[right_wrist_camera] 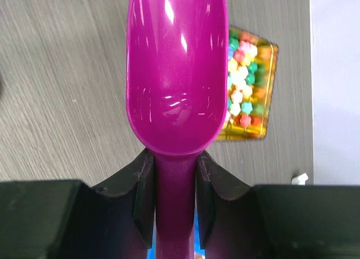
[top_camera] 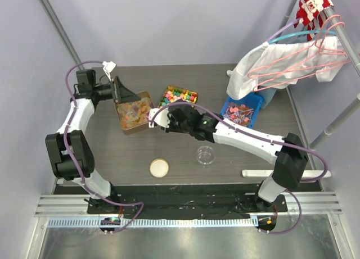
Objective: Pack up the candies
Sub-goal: Pick up the spatula from the center of the board, then move the storage box to the center of the board.
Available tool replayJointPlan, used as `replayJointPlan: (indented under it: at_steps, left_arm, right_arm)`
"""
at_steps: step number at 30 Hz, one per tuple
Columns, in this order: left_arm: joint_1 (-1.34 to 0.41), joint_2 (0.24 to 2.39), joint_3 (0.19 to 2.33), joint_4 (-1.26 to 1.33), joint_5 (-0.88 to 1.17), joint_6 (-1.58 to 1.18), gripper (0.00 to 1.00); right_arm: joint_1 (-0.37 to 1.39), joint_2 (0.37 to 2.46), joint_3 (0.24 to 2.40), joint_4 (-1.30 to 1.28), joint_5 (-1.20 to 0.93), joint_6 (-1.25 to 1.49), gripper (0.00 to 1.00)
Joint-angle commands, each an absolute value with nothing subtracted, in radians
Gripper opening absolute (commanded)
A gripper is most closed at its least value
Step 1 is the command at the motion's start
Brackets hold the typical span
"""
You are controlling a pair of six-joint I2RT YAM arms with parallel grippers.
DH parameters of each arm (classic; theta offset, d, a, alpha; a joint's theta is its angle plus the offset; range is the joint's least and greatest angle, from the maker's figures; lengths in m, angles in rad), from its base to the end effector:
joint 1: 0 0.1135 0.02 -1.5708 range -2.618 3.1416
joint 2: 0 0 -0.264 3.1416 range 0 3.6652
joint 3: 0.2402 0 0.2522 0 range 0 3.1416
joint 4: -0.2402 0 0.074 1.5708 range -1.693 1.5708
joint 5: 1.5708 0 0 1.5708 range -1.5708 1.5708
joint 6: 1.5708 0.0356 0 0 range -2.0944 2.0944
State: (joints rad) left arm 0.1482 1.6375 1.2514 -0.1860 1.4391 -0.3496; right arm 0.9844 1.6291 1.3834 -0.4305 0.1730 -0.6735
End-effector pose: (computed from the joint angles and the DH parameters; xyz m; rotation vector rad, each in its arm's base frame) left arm 0.3546 0.0173 0.2977 0.3801 1.9049 -1.6240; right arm 0.2113 0.3070 0.3074 -1.5836 1.5774 -0.0255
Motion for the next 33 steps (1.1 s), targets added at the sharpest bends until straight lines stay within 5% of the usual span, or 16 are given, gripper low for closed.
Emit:
replayJointPlan:
  at_steps: [1,5,8,24,33]
  left_arm:
    - [0.160,1.657,1.458,-0.649,1.255,0.025,0.82]
    - [0.156,1.706,1.543,-0.796,0.989,0.228,0.86]
    - [0.156,1.717,1.545,-0.769,0.861,0.259,1.00]
    - [0.133,2.074,1.942,-0.923,0.456,0.655,1.00]
    - [0.124,2.276,2.104,-0.980,0.419,0.799,0.94]
  right_arm:
    - [0.951,1.522,1.384,-0.432,0.160,-0.634,0.01]
    - [0.934,1.486,1.394,-0.505,0.141,-0.607,0.01]
    - [0.917,1.454,1.410,-0.567,0.141,-0.595,0.01]
    - [0.821,1.408,1.483,-0.810,0.026,-0.640,0.01]
    - [0.753,1.431,1.485,-0.825,-0.021,-0.635,0.01]
